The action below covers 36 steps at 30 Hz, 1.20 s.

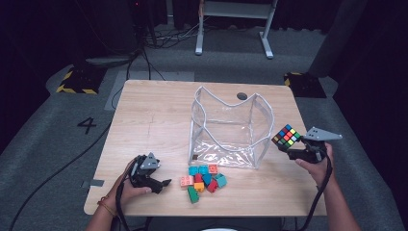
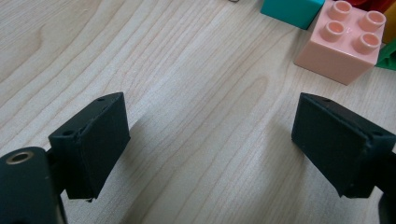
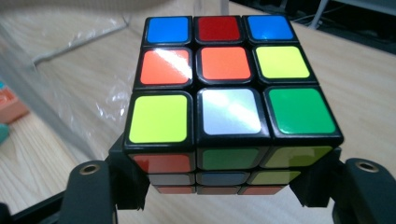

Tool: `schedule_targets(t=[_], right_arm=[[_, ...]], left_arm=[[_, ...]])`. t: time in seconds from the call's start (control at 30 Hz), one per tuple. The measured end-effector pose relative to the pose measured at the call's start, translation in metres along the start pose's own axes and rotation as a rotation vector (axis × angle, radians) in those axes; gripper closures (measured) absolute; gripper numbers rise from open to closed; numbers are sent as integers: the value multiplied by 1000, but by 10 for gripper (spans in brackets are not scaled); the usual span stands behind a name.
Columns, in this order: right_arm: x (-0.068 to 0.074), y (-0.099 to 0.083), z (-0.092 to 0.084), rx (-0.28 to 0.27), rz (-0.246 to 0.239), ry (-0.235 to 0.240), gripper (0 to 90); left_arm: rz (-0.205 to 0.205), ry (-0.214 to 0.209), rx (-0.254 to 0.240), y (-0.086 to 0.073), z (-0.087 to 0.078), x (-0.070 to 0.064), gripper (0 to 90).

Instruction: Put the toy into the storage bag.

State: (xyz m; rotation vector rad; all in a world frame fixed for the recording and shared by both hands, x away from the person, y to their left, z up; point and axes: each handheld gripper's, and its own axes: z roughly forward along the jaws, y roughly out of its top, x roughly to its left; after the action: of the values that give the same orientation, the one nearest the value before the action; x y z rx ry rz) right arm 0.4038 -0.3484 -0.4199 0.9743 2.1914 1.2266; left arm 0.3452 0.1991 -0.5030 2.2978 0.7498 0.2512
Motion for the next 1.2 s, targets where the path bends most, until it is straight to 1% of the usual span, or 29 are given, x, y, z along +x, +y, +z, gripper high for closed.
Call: schedule_targets(t=[0.03,0.07,0.13,0.17,0.2,0.27,0.33,0.37,0.5,0.57,0.63,0.67,0.7,0.73,0.77,0.8,0.83,0.87,0.9,0.93,0.97,1.0,1.07,1.13,1.17,1.2], right_arm=[[0,4,-1,-4,1,-3,340],[-2,11,-2,-8,-15,-6,340],[-2,24,-5,-21,-27,-10,340],[-3,34,-7,-36,-35,-6,340],[-3,34,-7,-36,-35,-6,340],[-3,45,-9,-55,-43,5,340],[-3,57,-10,-55,-61,7,340],[-2,69,-10,-61,-81,-3,340],[-1,92,-13,-96,-93,10,340],[-1,101,-14,-103,-111,10,340],[0,105,-14,-108,-113,18,340],[0,110,-13,-112,-120,22,340],[2,114,-13,-107,-121,15,340],[2,123,-11,-110,-122,36,340],[2,123,-11,-110,-122,36,340],[4,130,-8,-106,-125,39,339],[4,130,-8,-106,-125,39,339],[5,134,-6,-108,-145,37,340],[7,138,-3,-101,-149,40,340],[9,140,-1,-96,-148,49,340],[12,145,3,-90,-158,63,340],[12,145,3,-90,-158,63,340],[17,151,12,-77,-180,85,340],[21,155,16,-61,-173,103,340],[21,155,16,-61,-173,103,340],[24,159,22,-60,-191,124,339]], left_arm=[[2,2,0,0,0,0,113],[2,3,0,0,0,0,113],[3,2,-1,0,0,0,113],[2,2,-1,0,0,0,114],[2,2,-1,0,0,0,114],[2,3,1,0,0,0,114],[1,5,0,0,0,0,114],[-3,3,1,0,0,0,114],[-1,4,0,0,0,0,114],[-1,5,0,0,0,0,114],[-2,5,-1,0,0,0,114],[-2,5,-1,0,0,0,114],[-3,6,-1,0,0,0,114],[-2,5,-1,0,0,0,114],[-2,5,-1,0,0,0,114],[-2,6,-1,0,0,0,114],[-2,6,-1,0,0,0,114],[-2,6,-1,0,0,0,114],[-3,6,-1,0,0,0,114],[-3,6,-1,0,0,0,114],[-2,6,-1,0,0,0,114],[-2,6,-1,0,0,0,114],[-3,6,0,0,0,0,115],[-2,6,-1,0,0,0,114],[-2,6,-1,0,0,0,114],[-2,5,-1,0,0,0,114]])
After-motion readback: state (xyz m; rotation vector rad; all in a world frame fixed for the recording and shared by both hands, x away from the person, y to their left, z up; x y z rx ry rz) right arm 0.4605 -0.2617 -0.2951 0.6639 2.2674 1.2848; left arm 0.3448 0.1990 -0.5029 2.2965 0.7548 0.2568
